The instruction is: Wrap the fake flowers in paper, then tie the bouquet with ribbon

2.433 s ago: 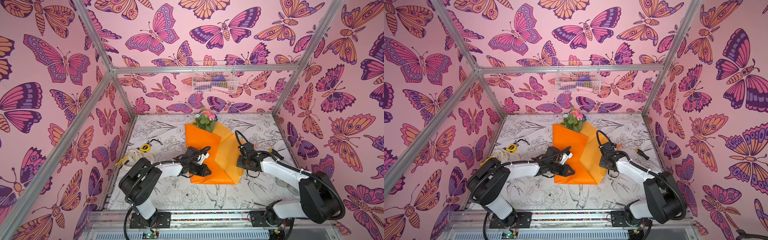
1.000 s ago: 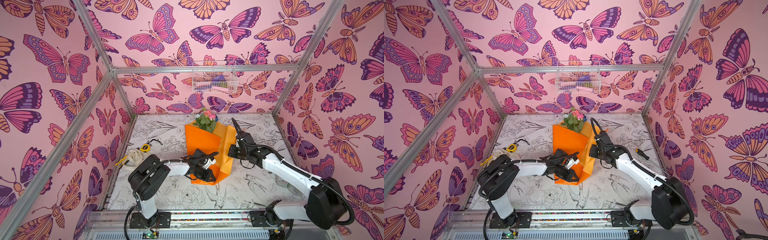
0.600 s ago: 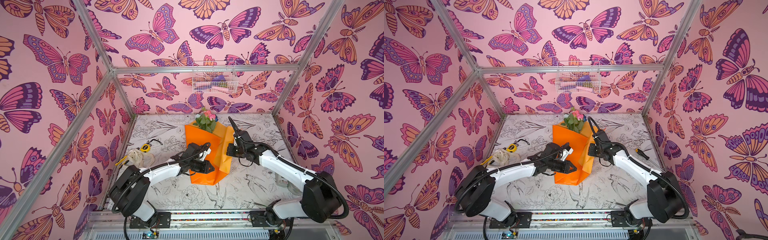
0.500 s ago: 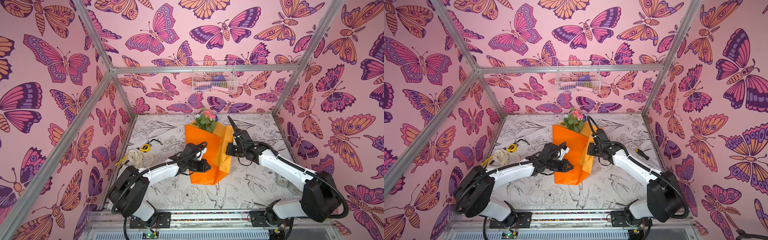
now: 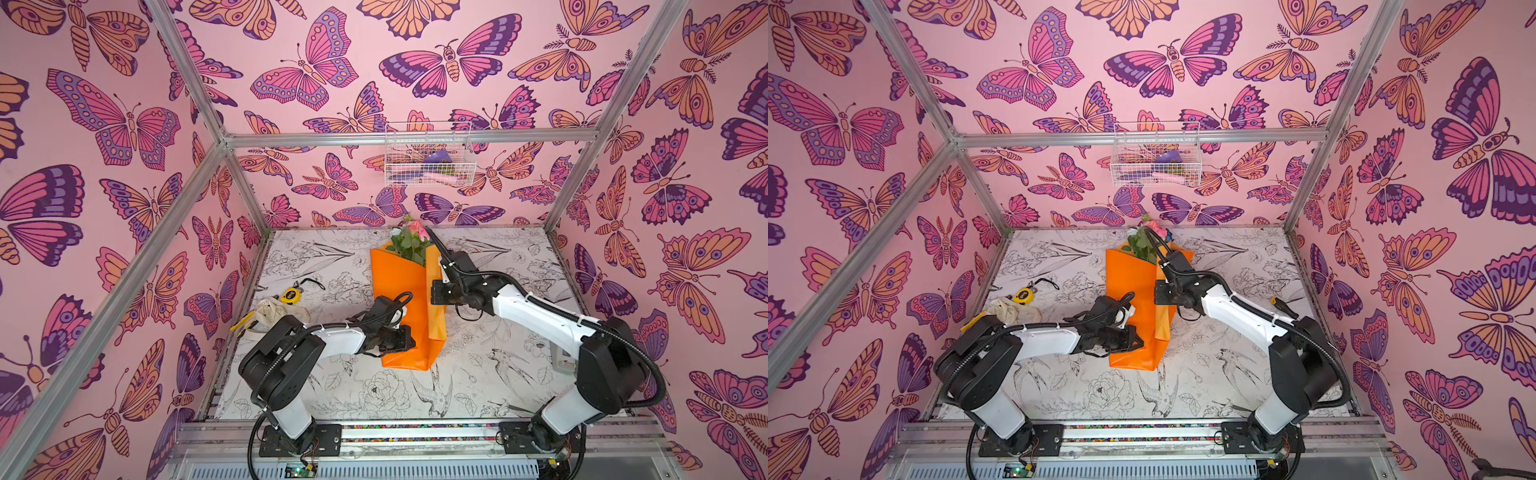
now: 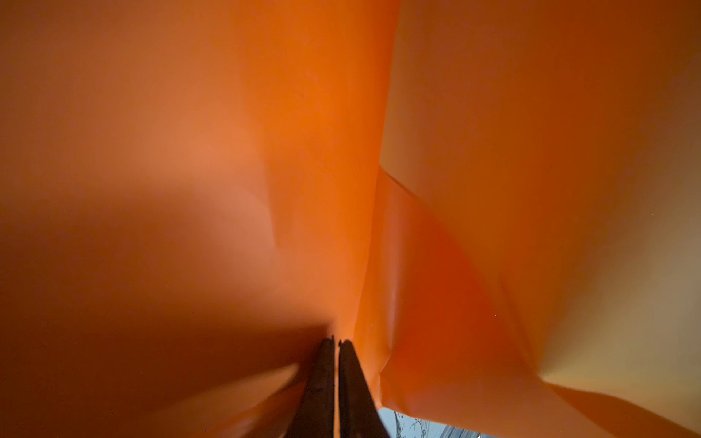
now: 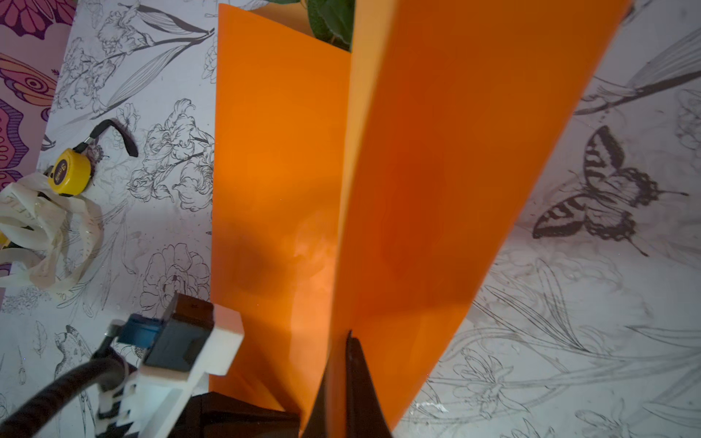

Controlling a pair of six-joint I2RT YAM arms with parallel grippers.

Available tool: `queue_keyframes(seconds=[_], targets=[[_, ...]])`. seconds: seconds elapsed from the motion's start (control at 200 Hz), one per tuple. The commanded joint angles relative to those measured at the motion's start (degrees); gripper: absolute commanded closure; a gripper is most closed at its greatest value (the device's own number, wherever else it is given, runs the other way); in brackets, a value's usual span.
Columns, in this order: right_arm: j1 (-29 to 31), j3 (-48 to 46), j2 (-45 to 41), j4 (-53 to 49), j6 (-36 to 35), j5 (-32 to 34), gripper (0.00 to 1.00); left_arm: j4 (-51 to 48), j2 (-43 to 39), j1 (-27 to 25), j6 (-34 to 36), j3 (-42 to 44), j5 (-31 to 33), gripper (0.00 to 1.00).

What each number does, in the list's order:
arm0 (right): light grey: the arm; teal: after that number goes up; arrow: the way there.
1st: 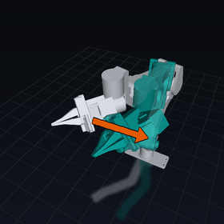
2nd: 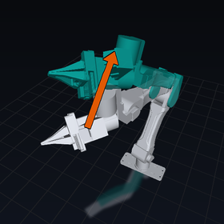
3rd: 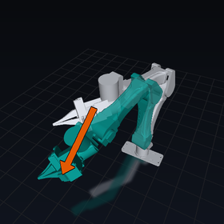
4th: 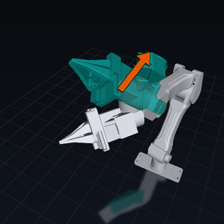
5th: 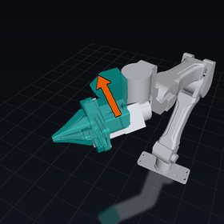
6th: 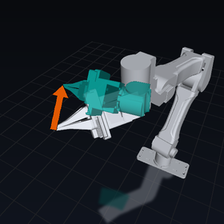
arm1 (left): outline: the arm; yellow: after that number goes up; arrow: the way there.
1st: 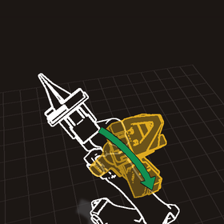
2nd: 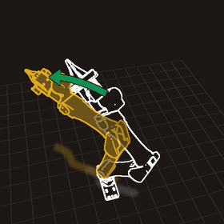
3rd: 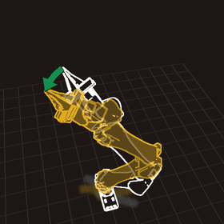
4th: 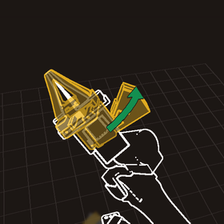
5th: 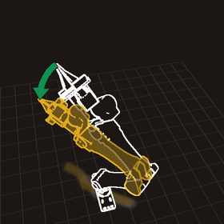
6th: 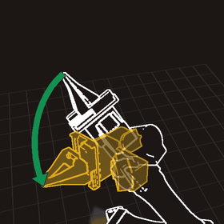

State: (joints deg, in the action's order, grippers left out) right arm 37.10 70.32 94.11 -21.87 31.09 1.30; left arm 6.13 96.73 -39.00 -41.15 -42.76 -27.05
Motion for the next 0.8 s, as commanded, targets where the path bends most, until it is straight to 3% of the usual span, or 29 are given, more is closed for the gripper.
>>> queue_keyframes(seconds=[0.0, 0.315, 0.586, 0.796], targets=[[1.94, 4.16, 3.98, -1.52, -2.04, -1.24, 1.0, 2.15, 1.24, 0.15, -0.75, 1.29, -1.1, 0.91], [4.63, 12.6, 15.61, -0.53, -2.32, -6.66, 1.0, 2.83, -0.9, 0.42, -2.43, 2.97, -1.6, 0.91], [4.64, 14.56, 19.39, -1.25, -3.18, -5.48, 1.0, -0.48, -12.29, 4.78, -7.98, 8.22, -1.56, 0.84], [4.64, 16.61, 22.07, -0.99, -2.38, -4.66, 1.0, -6.22, -18.32, 9.38, -10.66, 11.78, 6.68, 0.84]])
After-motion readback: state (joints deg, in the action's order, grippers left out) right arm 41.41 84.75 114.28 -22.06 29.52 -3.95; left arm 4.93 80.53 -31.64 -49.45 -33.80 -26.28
